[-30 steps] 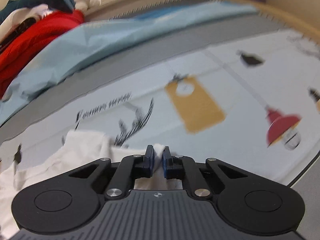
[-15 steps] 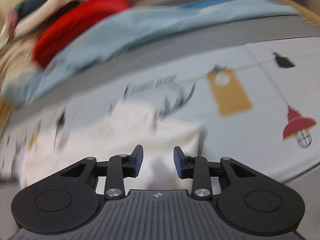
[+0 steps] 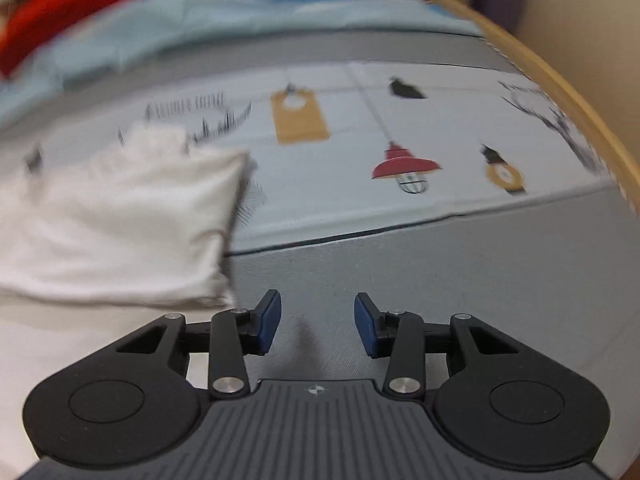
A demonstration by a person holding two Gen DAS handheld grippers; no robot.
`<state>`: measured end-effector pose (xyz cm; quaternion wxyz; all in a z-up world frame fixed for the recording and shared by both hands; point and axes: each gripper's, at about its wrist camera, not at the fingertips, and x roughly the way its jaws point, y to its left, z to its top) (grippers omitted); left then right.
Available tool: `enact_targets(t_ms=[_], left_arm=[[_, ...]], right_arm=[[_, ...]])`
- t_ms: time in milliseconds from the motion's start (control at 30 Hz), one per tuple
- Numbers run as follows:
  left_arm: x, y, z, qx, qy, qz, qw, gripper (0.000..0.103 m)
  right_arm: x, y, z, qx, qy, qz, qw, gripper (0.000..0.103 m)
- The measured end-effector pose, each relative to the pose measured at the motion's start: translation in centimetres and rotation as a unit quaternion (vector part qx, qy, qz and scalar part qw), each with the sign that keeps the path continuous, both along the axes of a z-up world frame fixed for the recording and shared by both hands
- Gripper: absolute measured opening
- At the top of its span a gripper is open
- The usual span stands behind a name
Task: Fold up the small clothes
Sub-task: 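Move both grippers open to the shirt hem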
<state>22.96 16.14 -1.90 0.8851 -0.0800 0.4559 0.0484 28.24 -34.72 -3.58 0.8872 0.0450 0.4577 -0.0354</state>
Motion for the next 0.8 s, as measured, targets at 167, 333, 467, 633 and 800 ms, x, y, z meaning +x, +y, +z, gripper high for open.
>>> enact_targets(t_ms=[167,333,467,633,800], left_arm=[[-8.3,-1.7,3.3,0.031,-0.074,-0.024,0.9965,0.018],[-16.4,-1.8,2.8,0.040,-0.066,-0.030,0.9966,0.029],[-19.7,-1.4,2.8,0.020,-0.053,-0.006,0.9984,0.030],[-20.9,-1.4,2.6,0.014,-0.056,0.015,0.9982,0.030],[-20.9,-1.8,2.0,0.014,-0.044,0.009,0.9989,0.030]], right_arm=[[-7.8,0.0,5.4,0.071,-0.106,-0.020,0.992,0.043],[-16.6,1.8,8.1,0.079,-0.164,0.015,0.983,0.043],[-21.2,2.9,6.2,0.064,-0.134,0.031,0.988,0.043],[-22.8,4.0,3.7,0.066,-0.092,0.027,0.993,0.043],[-22.9,5.0,1.9,0.045,-0.055,0.030,0.997,0.042]])
